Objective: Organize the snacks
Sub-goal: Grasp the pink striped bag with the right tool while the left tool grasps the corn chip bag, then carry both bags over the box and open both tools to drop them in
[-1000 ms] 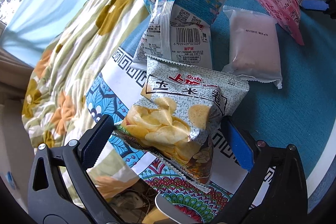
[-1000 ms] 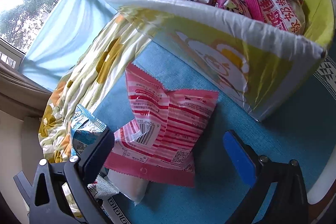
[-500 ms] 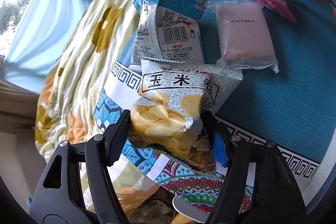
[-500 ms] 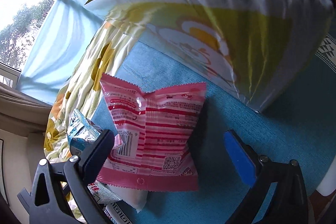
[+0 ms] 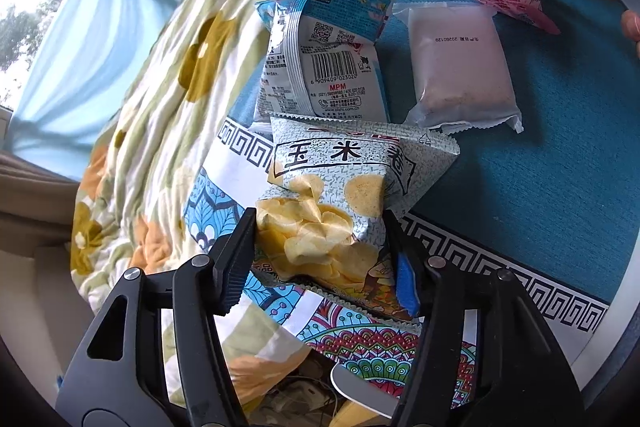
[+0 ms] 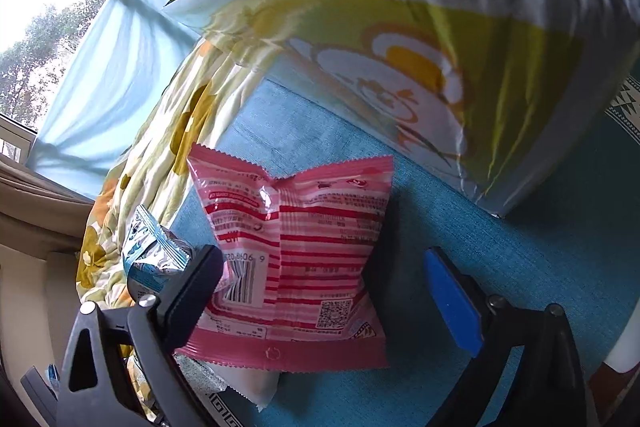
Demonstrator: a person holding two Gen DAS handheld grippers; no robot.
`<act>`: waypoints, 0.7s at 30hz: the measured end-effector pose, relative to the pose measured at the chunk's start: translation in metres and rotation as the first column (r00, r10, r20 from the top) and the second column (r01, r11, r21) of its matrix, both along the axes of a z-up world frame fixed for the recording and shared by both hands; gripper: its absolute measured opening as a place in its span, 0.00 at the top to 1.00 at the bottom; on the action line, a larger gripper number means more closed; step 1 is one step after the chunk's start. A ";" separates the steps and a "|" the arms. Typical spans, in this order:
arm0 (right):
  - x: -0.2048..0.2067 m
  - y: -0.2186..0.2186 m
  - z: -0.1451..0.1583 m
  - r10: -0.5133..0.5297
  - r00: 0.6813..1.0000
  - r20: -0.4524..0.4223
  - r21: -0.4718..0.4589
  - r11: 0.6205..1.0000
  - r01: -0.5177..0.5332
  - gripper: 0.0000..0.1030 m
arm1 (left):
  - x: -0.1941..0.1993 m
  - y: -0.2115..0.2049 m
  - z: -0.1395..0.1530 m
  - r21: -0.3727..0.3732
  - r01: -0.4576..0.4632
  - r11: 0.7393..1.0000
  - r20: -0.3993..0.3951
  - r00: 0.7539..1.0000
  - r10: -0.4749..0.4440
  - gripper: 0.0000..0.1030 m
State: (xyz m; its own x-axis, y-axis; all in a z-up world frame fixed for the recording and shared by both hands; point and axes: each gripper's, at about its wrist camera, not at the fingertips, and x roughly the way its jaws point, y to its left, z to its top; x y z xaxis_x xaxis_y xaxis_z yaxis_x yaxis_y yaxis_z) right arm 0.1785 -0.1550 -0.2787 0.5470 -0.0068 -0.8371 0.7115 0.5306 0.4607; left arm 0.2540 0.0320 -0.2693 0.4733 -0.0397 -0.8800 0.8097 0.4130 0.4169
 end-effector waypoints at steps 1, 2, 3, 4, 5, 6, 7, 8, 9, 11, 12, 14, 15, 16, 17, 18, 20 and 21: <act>0.001 0.000 0.000 0.003 1.000 0.004 0.001 1.000 -0.003 0.15 | 0.000 0.000 0.000 -0.001 -0.005 1.000 0.004 1.000 0.005 0.46; 0.001 -0.001 0.000 0.007 1.000 0.011 0.004 1.000 -0.007 0.20 | 0.000 0.001 0.001 -0.003 -0.010 1.000 0.006 1.000 0.010 0.46; 0.001 -0.001 0.000 0.013 1.000 0.018 0.007 1.000 -0.013 0.25 | -0.001 0.001 0.001 -0.005 -0.015 1.000 0.003 1.000 0.015 0.46; 0.001 -0.001 0.000 0.023 0.999 0.027 0.011 1.000 -0.024 0.35 | -0.001 0.002 0.001 -0.006 -0.020 1.000 0.006 1.000 0.020 0.46; 0.003 0.000 0.002 0.044 0.998 0.042 0.013 0.999 -0.044 0.45 | -0.002 0.002 0.002 -0.010 -0.024 1.000 0.006 1.000 0.024 0.46; 0.005 0.002 0.004 0.066 0.997 0.042 0.004 0.998 -0.066 0.45 | -0.002 0.002 0.003 -0.014 -0.030 0.999 0.002 1.000 0.030 0.46; 0.007 0.004 0.005 0.087 0.996 0.029 -0.014 0.996 -0.087 0.46 | -0.002 0.003 0.005 -0.018 -0.034 0.999 0.006 0.999 0.034 0.46; 0.008 0.005 0.006 0.100 0.995 0.028 -0.025 0.995 -0.100 0.47 | -0.003 0.003 0.007 -0.020 -0.039 0.999 0.010 0.999 0.039 0.46; 0.007 0.006 0.006 0.104 0.994 0.034 -0.025 0.994 -0.104 0.47 | -0.004 0.004 0.009 -0.022 -0.045 0.999 0.012 0.999 0.045 0.46; 0.004 0.007 0.010 0.113 0.993 0.043 -0.029 0.993 -0.111 0.48 | -0.005 0.004 0.014 -0.031 -0.058 0.998 0.019 0.998 0.059 0.46; 0.003 0.007 0.013 0.122 0.991 0.046 -0.038 0.992 -0.120 0.48 | -0.006 0.004 0.018 -0.036 -0.066 0.997 0.021 0.998 0.066 0.46; 0.001 0.007 0.021 0.139 0.989 0.058 -0.049 0.990 -0.136 0.48 | -0.008 0.005 0.026 -0.051 -0.084 0.995 0.027 0.996 0.085 0.46; -0.001 0.007 0.026 0.148 0.987 0.065 -0.053 0.988 -0.145 0.48 | -0.009 0.004 0.030 -0.059 -0.094 0.994 0.027 0.995 0.096 0.46; -0.002 0.007 0.031 0.159 0.985 0.070 -0.058 0.986 -0.155 0.48 | -0.010 0.004 0.035 -0.068 -0.106 0.992 0.029 0.994 0.108 0.46; -0.004 0.007 0.037 0.170 0.982 0.077 -0.061 0.984 -0.165 0.48 | -0.011 0.004 0.041 -0.078 -0.116 0.990 0.033 0.992 0.119 0.46; -0.006 0.007 0.042 0.180 0.980 0.087 -0.063 0.982 -0.175 0.48 | -0.012 0.004 0.047 -0.088 -0.126 0.988 0.038 0.991 0.130 0.46; -0.011 0.007 0.057 0.204 0.974 0.103 -0.076 0.978 -0.197 0.48 | -0.014 0.001 0.061 -0.111 -0.146 0.983 0.044 0.987 0.152 0.46; -0.013 0.007 0.064 0.216 0.970 0.112 -0.084 0.975 -0.208 0.48 | -0.015 -0.001 0.069 -0.125 -0.153 0.980 0.048 0.986 0.160 0.46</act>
State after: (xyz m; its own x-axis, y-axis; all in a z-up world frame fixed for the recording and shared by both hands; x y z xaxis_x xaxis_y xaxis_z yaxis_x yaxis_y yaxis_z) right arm 0.1653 -0.1482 -0.2145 0.6386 0.0633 -0.7669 0.5211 0.6978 0.4914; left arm 0.2394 0.0311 -0.2006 0.5321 -0.0648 -0.8442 0.7068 0.5830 0.4007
